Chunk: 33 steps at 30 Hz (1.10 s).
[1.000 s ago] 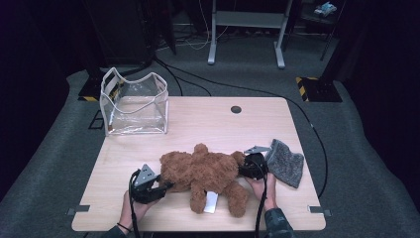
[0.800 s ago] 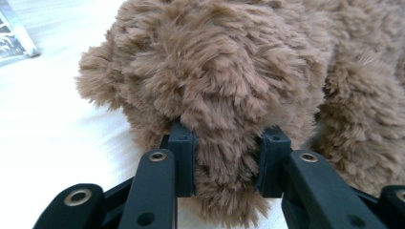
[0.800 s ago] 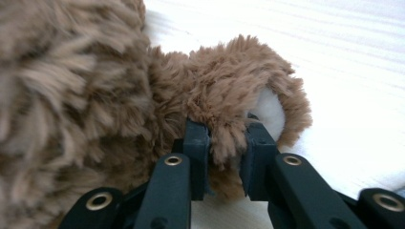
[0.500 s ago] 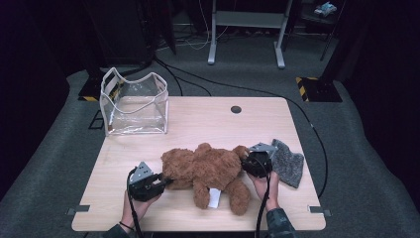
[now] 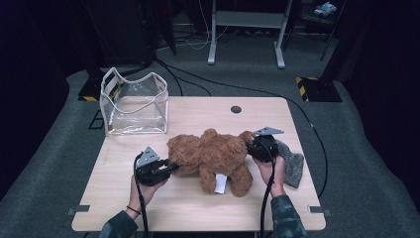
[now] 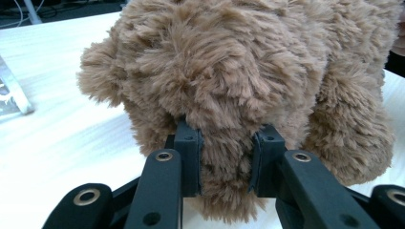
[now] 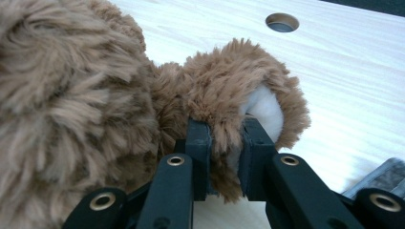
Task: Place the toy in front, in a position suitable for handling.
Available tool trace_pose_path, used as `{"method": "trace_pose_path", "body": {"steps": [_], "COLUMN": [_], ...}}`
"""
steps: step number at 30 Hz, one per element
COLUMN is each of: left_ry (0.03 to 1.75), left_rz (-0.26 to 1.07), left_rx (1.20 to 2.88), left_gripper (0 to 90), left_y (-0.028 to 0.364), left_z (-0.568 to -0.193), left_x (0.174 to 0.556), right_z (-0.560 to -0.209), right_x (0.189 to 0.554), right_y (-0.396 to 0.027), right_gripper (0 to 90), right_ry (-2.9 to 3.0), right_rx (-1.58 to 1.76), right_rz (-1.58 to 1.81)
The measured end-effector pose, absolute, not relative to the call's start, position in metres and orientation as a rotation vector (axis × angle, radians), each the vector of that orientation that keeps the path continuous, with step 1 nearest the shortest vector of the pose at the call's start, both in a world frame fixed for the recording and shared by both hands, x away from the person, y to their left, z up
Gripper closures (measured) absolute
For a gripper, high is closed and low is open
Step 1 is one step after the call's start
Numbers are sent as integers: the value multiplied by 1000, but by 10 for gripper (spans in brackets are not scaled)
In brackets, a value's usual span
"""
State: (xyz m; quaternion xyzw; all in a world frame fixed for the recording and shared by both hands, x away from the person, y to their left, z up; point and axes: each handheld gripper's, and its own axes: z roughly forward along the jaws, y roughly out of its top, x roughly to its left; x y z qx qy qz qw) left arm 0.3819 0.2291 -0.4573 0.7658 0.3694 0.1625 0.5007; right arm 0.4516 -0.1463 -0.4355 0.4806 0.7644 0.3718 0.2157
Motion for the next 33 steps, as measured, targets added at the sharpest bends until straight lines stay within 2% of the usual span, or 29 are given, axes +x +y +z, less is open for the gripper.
{"method": "trace_pose_path", "body": {"steps": [33], "left_ry": [917], "left_rz": [473], "left_rx": [1942], "left_gripper": [700], "left_y": [195], "left_z": [-482], "left_x": [441], "right_z": [-467], "right_x": [502], "right_y": [-154], "right_gripper": [768], "right_ry": [2048], "right_rx": [1483], "right_rz": [903]}}
